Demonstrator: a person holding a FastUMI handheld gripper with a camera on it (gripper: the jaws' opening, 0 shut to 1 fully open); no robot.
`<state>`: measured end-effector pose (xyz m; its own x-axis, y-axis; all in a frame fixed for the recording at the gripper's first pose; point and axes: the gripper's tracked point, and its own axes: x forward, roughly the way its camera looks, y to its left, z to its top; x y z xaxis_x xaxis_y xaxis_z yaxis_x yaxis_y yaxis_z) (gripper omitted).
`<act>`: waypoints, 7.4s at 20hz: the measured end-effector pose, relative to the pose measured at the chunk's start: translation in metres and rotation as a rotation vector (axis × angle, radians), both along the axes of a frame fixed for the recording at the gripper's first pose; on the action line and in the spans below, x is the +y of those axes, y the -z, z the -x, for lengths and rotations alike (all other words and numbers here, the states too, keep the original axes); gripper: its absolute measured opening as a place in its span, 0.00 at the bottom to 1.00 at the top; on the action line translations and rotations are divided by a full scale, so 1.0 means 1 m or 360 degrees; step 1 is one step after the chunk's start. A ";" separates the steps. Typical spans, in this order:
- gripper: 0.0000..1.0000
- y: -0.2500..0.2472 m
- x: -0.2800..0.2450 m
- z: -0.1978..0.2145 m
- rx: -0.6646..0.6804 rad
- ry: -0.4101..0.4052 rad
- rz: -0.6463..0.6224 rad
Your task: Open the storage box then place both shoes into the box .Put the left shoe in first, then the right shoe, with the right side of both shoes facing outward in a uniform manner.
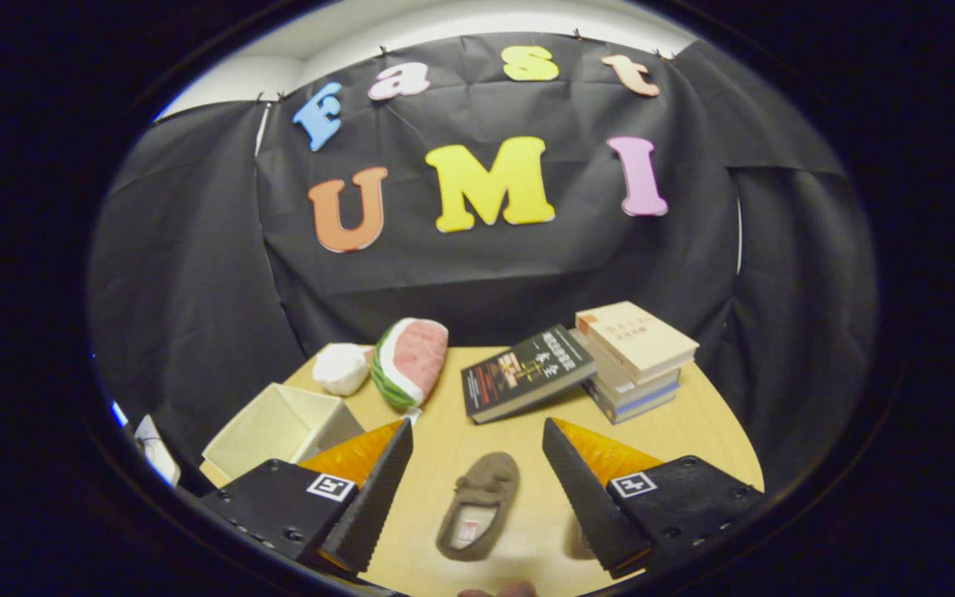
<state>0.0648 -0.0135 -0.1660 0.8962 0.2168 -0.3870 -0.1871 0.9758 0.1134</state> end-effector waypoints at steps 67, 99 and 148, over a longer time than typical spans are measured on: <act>0.00 0.106 0.354 0.023 0.0885 -0.0028 -0.0586; 0.96 -0.068 0.099 0.014 -0.0031 0.0025 -0.0068; 0.00 0.134 -0.115 0.006 0.0823 0.0516 -0.0414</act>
<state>0.0593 -0.1281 -0.2997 0.6447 0.1120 -0.7562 0.2532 0.9020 0.3495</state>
